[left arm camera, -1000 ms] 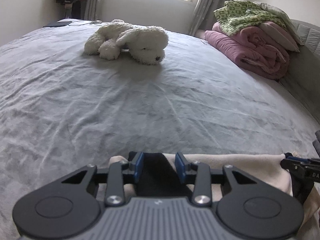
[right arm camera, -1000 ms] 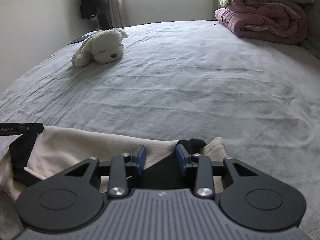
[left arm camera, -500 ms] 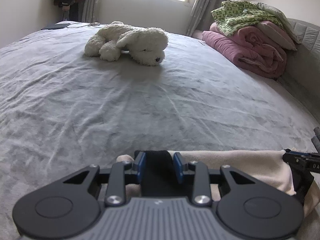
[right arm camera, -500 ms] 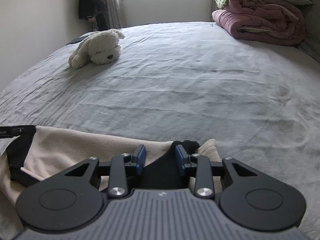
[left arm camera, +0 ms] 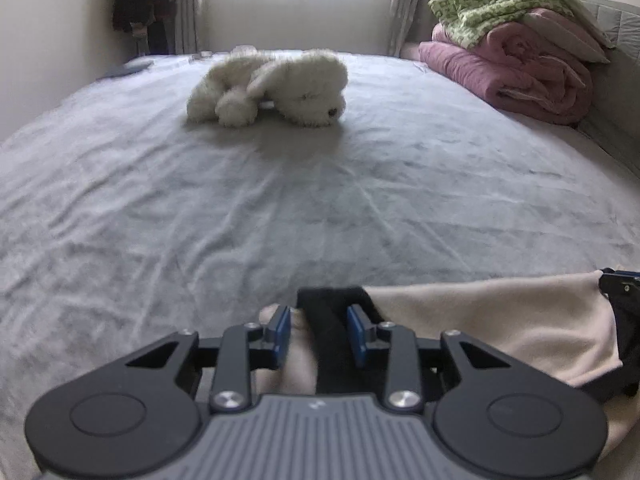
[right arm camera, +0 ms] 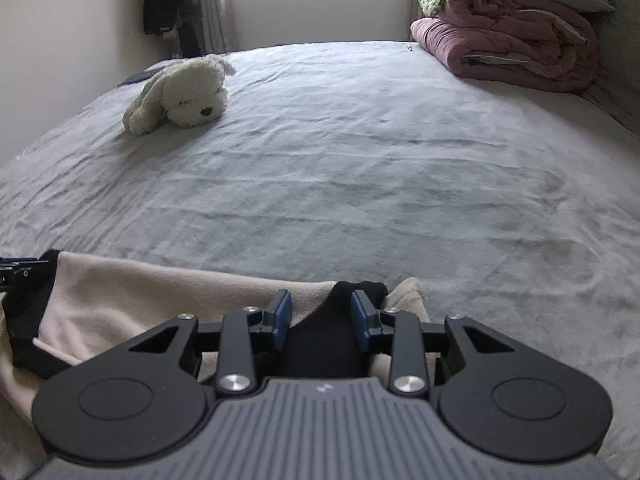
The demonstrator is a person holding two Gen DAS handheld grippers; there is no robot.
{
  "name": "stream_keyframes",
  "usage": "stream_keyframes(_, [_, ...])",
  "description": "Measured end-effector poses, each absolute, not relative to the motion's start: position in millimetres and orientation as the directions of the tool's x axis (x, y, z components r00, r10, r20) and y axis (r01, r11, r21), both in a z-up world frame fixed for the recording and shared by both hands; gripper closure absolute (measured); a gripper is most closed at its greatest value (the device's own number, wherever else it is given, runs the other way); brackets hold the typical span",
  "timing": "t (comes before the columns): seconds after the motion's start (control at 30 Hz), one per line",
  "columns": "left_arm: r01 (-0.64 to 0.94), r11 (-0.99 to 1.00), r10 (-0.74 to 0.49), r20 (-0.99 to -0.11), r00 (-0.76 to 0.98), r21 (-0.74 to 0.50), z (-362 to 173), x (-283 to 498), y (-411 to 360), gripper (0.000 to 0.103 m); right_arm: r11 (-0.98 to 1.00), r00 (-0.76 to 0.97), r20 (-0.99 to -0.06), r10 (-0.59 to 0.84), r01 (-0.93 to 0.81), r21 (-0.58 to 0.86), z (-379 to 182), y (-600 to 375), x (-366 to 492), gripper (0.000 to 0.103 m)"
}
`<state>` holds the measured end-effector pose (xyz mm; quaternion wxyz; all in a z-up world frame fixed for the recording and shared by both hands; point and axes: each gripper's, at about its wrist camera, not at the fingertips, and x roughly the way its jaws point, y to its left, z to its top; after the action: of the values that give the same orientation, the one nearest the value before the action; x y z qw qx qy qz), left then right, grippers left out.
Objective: Fold clothes
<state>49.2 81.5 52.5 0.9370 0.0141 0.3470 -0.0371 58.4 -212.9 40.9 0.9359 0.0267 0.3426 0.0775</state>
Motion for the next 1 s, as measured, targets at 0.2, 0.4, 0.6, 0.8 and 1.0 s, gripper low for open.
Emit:
stream_keyframes(0.2, [0.087, 0.993, -0.025, -0.59, 0.807, 0.076, 66, 46, 62, 0.07, 0.987, 0.802, -0.575, 0.162, -0.129, 0.099, 52, -207, 52, 0.063])
stream_keyframes(0.4, [0.244, 0.968, -0.234, -0.582, 0.779, -0.062, 61, 43, 33, 0.07, 0.971, 0.777, -0.581, 0.241, -0.191, 0.147, 46, -192, 50, 0.093])
stream_keyframes(0.6, [0.318, 0.942, -0.316, -0.604, 0.732, -0.108, 48, 46, 3, 0.07, 0.943, 0.771, -0.545, 0.33, -0.301, 0.145, 46, -163, 46, 0.096])
stream_keyframes(0.8, [0.294, 0.952, -0.278, -0.643, 0.714, -0.084, 35, 55, -10, 0.07, 0.941, 0.741, -0.583, 0.333, -0.305, 0.149, 31, -156, 58, 0.098])
stream_keyframes(1.0, [0.279, 0.955, -0.271, -0.66, 0.701, -0.096, 34, 59, -4, 0.078, 0.954, 0.736, -0.608, 0.297, -0.262, 0.149, 28, -164, 62, 0.103])
